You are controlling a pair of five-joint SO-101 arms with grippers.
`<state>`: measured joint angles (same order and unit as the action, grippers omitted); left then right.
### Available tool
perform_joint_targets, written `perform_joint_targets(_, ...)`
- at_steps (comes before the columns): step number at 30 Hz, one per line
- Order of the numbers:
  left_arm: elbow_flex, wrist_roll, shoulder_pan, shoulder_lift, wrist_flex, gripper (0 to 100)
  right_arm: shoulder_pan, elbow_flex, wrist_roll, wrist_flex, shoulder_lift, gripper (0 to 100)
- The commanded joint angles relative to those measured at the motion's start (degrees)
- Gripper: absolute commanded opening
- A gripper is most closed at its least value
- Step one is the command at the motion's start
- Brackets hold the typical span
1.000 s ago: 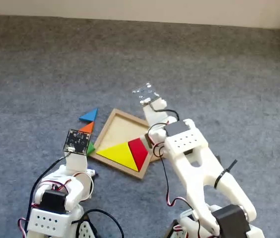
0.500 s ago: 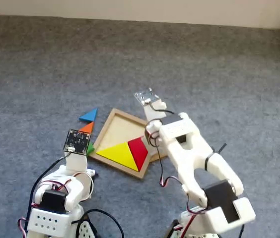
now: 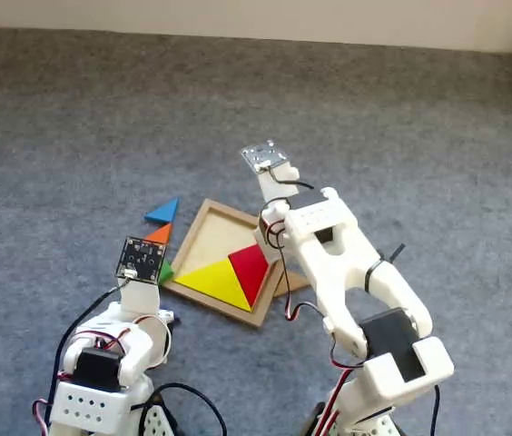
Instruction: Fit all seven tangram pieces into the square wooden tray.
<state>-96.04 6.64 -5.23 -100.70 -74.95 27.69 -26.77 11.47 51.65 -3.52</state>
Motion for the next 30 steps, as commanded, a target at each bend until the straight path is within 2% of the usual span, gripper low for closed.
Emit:
perform_joint_targets(1,-1.2,0.6,0.0,-2.2,-0.3,2,-1.2,1.0,-0.4,4.7,6.3,6.2)
perform_joint_targets(5,-1.2,0.6,0.0,-2.2,-0.3,2,-0.9,-1.3,-0.5,6.5,7.1,16.6)
perform_joint_targets(20,-1.2,0.6,0.0,-2.2,-0.3,2,-0.7,-4.6,-0.2,6.7,6.7,16.6)
perform_joint_targets(25,-1.2,0.6,0.0,-2.2,-0.3,2,0.0,-4.1,-0.2,7.2,0.0,16.6)
perform_joint_targets(30,-1.2,0.6,0.0,-2.2,-0.3,2,-0.2,0.0,-0.4,13.7,-3.4,16.6)
